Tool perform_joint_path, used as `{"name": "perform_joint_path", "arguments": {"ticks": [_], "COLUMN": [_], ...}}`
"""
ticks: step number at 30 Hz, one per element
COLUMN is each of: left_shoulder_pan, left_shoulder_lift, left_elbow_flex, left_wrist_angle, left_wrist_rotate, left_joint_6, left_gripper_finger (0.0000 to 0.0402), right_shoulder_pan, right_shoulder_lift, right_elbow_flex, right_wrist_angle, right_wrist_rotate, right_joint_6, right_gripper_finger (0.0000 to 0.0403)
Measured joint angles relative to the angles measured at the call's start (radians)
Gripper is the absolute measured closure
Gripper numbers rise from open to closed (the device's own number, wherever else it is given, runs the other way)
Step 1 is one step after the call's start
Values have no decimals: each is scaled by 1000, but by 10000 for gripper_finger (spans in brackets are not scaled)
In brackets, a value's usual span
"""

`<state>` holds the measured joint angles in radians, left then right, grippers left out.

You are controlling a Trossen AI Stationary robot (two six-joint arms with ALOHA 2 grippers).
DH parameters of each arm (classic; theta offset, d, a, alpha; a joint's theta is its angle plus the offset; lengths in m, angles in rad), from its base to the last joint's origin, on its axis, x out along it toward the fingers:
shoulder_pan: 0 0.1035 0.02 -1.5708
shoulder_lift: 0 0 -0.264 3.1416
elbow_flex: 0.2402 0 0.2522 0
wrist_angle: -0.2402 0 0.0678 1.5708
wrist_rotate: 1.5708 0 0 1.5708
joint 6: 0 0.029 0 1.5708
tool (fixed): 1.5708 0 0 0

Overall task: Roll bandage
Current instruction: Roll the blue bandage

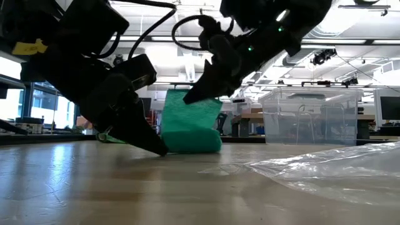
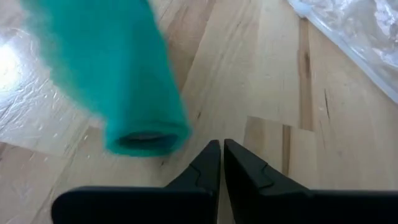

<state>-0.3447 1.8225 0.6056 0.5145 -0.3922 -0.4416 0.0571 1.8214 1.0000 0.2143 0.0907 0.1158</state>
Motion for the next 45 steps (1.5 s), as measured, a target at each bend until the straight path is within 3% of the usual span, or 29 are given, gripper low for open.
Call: {"name": "perform_joint_path", "arguments": {"ticks": [4,7,13,20,27,30,36,39,42,43,45], "left_shoulder_pan": [0,0,-26,-73,-91,-90,-90,-90,-90,-90,-90], "left_shoulder_lift": [0,0,-20,-95,-138,-144,-144,-144,-144,-144,-144], "left_elbow_flex": [0,0,1,1,1,1,1,1,1,1,1], "left_wrist_angle": [-1,0,-26,-148,-179,-178,-180,-179,-178,-178,-175], "left_wrist_rotate": [-1,0,17,-8,-60,-62,-63,-63,-63,-63,-63], "left_joint_6": [-1,-1,-3,-45,-47,-47,-46,-46,-46,-45,-45], "left_gripper_finger": [400,399,401,401,401,401,401,401,401,401,401], "right_shoulder_pan": [-45,-62,-82,-98,-105,-95,-86,-85,-99,-109,-122], "right_shoulder_lift": [15,48,82,82,81,64,37,44,78,94,109], "right_elbow_flex": [0,0,0,1,1,1,1,1,1,0,0], "right_wrist_angle": [-19,-17,7,60,57,53,48,13,-47,-45,9], "right_wrist_rotate": [-113,-150,-152,-121,134,34,-430,-528,-506,-454,-213], "right_joint_6": [59,73,64,54,36,-59,-142,-142,-134,-135,-124], "right_gripper_finger": [395,366,279,205,172,172,171,171,172,174,179]}}
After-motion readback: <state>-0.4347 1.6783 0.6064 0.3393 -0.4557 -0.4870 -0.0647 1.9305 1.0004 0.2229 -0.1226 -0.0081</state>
